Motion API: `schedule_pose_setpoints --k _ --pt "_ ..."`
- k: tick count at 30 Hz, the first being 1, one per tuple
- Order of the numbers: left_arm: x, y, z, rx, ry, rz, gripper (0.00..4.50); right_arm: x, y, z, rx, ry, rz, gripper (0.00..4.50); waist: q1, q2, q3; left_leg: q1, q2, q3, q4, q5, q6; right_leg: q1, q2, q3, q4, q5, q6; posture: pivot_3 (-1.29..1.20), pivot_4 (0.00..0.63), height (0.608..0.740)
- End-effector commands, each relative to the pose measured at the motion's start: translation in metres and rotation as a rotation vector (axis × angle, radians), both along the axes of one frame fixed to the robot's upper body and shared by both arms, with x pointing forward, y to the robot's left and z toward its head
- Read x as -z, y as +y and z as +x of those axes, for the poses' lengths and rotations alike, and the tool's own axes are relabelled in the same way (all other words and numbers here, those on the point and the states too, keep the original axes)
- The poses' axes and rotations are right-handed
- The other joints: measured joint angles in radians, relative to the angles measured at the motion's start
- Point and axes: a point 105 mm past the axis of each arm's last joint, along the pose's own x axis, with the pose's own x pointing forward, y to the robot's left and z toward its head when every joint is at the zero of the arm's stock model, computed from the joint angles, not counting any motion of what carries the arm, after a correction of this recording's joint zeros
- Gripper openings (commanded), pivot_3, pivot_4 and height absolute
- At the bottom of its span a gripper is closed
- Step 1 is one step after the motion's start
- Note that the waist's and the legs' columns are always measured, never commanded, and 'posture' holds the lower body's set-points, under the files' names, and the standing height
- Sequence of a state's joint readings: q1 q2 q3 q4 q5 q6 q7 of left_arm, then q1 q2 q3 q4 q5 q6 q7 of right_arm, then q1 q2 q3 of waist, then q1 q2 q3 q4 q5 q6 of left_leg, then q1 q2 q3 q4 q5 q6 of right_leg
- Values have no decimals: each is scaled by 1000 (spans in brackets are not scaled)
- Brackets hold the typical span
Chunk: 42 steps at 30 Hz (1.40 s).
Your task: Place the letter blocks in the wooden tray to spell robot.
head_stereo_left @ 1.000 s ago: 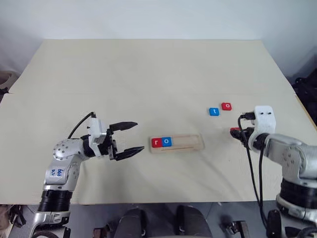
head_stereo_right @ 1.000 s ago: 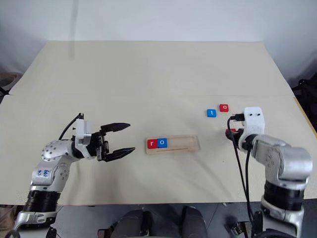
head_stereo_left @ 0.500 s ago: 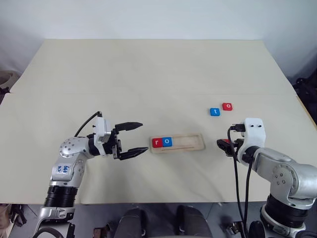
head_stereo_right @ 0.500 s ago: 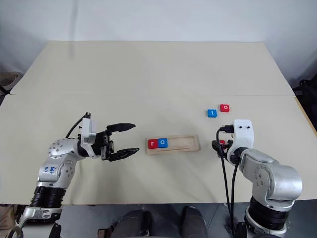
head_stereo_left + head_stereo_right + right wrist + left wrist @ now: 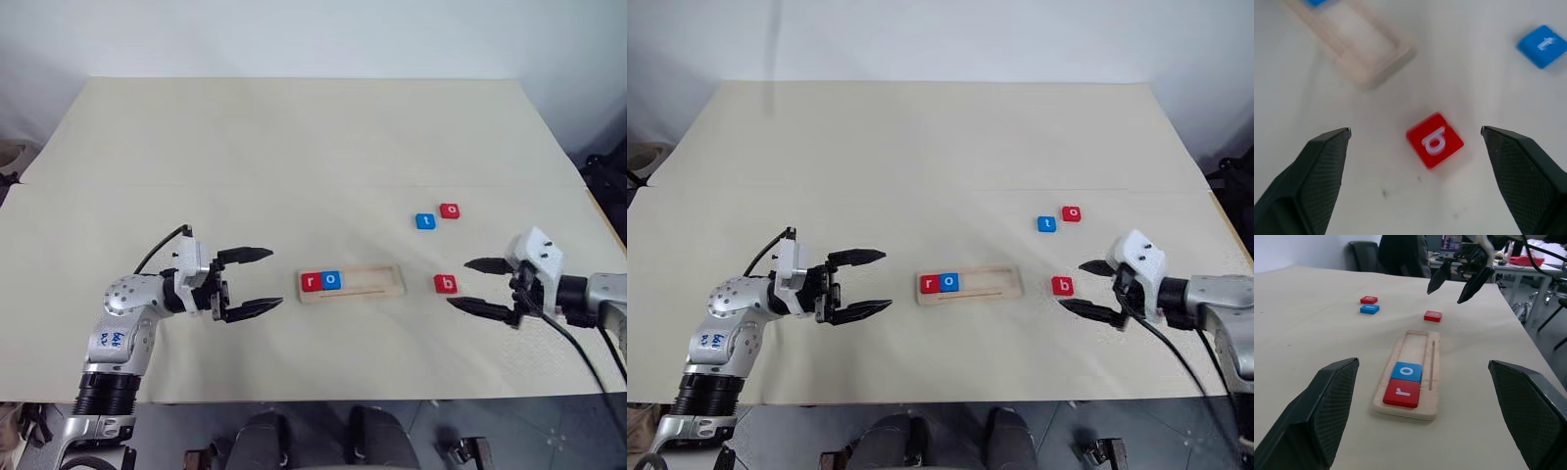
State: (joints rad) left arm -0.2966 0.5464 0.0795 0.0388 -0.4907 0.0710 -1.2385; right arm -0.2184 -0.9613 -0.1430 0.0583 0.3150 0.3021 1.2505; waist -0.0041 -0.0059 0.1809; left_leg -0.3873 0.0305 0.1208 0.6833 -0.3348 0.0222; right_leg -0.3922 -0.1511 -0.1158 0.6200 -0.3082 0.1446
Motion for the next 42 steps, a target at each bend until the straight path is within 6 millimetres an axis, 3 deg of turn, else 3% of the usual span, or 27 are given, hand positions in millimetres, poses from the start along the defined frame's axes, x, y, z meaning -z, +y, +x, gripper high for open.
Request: schedule_pose_setpoints --k 1,6,10,14,20,21,26,31,38,42 --pt "-9 -5 -10 67 -49 9 4500 6 -12 9 -114 -39 -106 4455 -2 0 0 0 0 0 0 0 0 0 0 0 0 0 0 0 150 740" --pt "-9 -8 -15 90 -48 19 4500 11 -12 26 -182 -55 -130 4455 -3 0 0 0 1 -1 1 0 0 0 0 0 0 0 0 0 150 740" --pt "-9 -10 -17 94 -51 22 4500 16 0 37 -229 -43 -120 4455 -1 0 0 0 1 -1 1 0 0 0 0 0 1 0 0 0 150 740" --pt "-10 -8 -17 76 -55 21 4500 21 6 37 -265 -2 -113 3613 2 0 0 0 1 -1 2 0 0 1 0 -1 1 0 0 0 150 740" --pt "-11 -5 -16 58 -55 19 4500 18 8 40 -273 -3 -113 1623 -1 0 0 0 1 -2 2 0 0 1 0 0 2 0 0 0 150 740" --pt "-11 -5 -16 56 -55 19 4500 15 9 42 -271 -11 -117 1475 -1 0 0 0 1 -3 2 0 0 1 0 0 2 0 0 0 150 740" --pt "-10 -4 -16 44 -54 17 4500 -7 37 42 -360 -12 -83 1480 -1 0 0 0 1 -3 2 0 0 1 0 0 2 0 0 0 150 740" --pt "-6 -2 -15 32 -43 18 4500 -23 92 37 -490 -12 -33 1480 -3 1 0 0 2 -3 2 0 -1 0 0 0 2 0 -1 0 150 740" --pt "-2 -2 -17 15 -32 12 4500 -17 142 48 -555 -41 -32 1480 1 0 0 -1 1 -3 3 0 -1 0 -1 -1 2 0 0 0 150 740" --pt "-1 -1 -17 -3 -33 10 4500 -11 153 53 -568 -47 -33 1480 0 0 0 -1 1 -3 3 0 -1 -1 0 -1 2 0 0 0 150 740"
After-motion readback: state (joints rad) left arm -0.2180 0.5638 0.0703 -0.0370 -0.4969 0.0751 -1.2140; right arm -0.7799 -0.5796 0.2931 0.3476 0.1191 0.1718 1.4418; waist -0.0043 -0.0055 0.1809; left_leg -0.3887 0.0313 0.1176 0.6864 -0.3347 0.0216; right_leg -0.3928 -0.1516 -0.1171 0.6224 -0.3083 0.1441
